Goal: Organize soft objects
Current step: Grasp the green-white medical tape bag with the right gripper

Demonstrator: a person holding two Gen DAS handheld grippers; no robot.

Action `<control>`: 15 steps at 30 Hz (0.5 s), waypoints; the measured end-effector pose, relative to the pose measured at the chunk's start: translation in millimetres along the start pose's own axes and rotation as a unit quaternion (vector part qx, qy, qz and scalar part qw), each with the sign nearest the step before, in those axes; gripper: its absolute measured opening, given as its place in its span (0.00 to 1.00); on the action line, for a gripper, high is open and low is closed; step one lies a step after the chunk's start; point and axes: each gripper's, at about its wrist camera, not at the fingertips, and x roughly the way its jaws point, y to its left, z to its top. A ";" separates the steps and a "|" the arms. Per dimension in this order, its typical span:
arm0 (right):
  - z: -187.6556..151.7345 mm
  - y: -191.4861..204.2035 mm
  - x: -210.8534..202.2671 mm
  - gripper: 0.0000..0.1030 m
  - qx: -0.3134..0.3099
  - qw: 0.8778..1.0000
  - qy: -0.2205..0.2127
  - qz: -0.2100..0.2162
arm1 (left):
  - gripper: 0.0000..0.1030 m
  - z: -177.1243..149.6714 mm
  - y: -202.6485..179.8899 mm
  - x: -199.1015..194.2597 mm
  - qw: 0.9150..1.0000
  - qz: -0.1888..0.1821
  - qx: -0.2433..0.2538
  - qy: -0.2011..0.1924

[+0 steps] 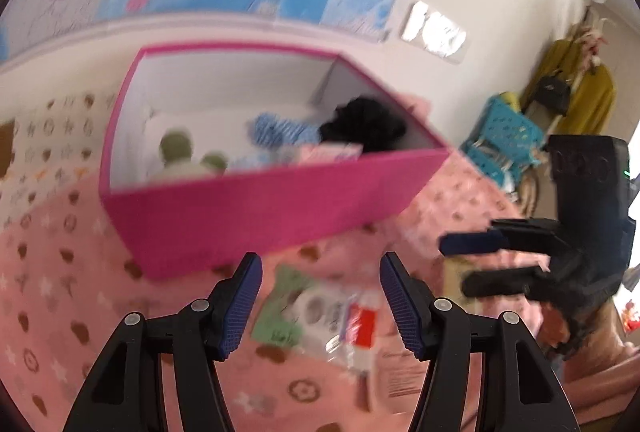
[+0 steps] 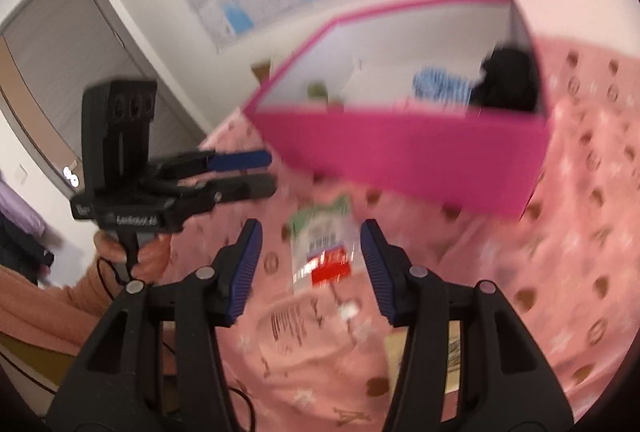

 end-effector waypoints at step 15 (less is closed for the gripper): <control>-15.3 -5.0 53.7 0.52 0.013 0.996 0.078 -0.032 | 0.57 -22.9 20.7 36.5 0.998 -0.007 -0.024 0.063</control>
